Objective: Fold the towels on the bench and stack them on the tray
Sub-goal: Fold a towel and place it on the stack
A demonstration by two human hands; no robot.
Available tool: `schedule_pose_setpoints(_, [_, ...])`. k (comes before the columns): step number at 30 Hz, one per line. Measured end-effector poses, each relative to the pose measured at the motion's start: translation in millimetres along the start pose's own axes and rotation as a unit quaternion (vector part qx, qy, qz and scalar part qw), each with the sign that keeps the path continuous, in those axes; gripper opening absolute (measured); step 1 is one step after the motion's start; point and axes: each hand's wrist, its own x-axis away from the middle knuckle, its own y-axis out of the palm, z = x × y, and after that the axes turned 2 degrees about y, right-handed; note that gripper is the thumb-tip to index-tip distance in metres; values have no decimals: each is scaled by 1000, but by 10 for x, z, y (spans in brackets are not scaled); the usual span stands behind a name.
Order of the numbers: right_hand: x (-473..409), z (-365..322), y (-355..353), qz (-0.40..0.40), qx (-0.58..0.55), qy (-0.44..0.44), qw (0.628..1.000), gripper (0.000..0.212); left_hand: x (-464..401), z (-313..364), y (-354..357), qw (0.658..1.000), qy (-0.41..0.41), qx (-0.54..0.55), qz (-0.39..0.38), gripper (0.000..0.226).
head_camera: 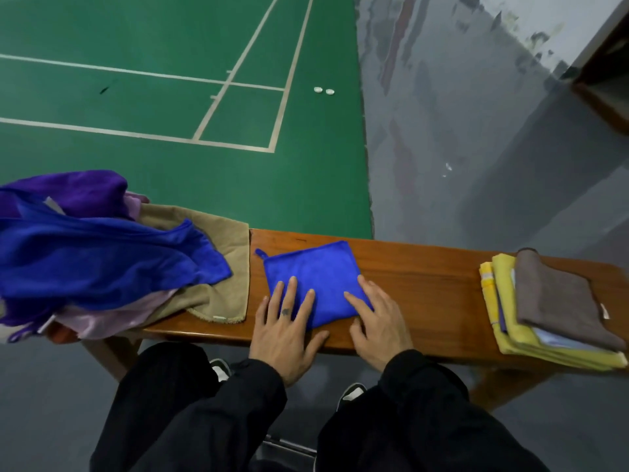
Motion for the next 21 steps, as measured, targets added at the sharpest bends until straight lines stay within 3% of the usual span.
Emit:
schedule_pose_setpoints(4, [200, 221, -108, 9, 22, -109, 994, 49, 222, -201, 33, 986, 153, 0, 71, 67])
schedule_pose_setpoints(8, [396, 309, -151, -9, 60, -146, 987, 57, 275, -255, -2, 978, 176, 16, 110, 51])
schedule_pose_setpoints(11, [418, 260, -184, 22, 32, -144, 989, 36, 230, -205, -111, 964, 206, 82, 146, 25])
schedule_pose_setpoints(13, [441, 187, -257, 45, -14, -138, 989, 20, 193, -127, -286, 960, 185, 160, 138, 24])
schedule_pose_setpoints(16, [432, 10, -630, 65, -152, -29, 986, 13, 21, 11, -763, 950, 97, 290, 60, 25])
schedule_pose_setpoints(19, [339, -77, -1178, 41, -297, 120, 947, 10, -280, 168, -1203, 918, 60, 391, 5, 12])
schedule_pose_setpoints(21, [272, 0, -1507, 42, -365, 162, 916, 12, -504, 327, -1415, 889, 38, 454, -31, 15])
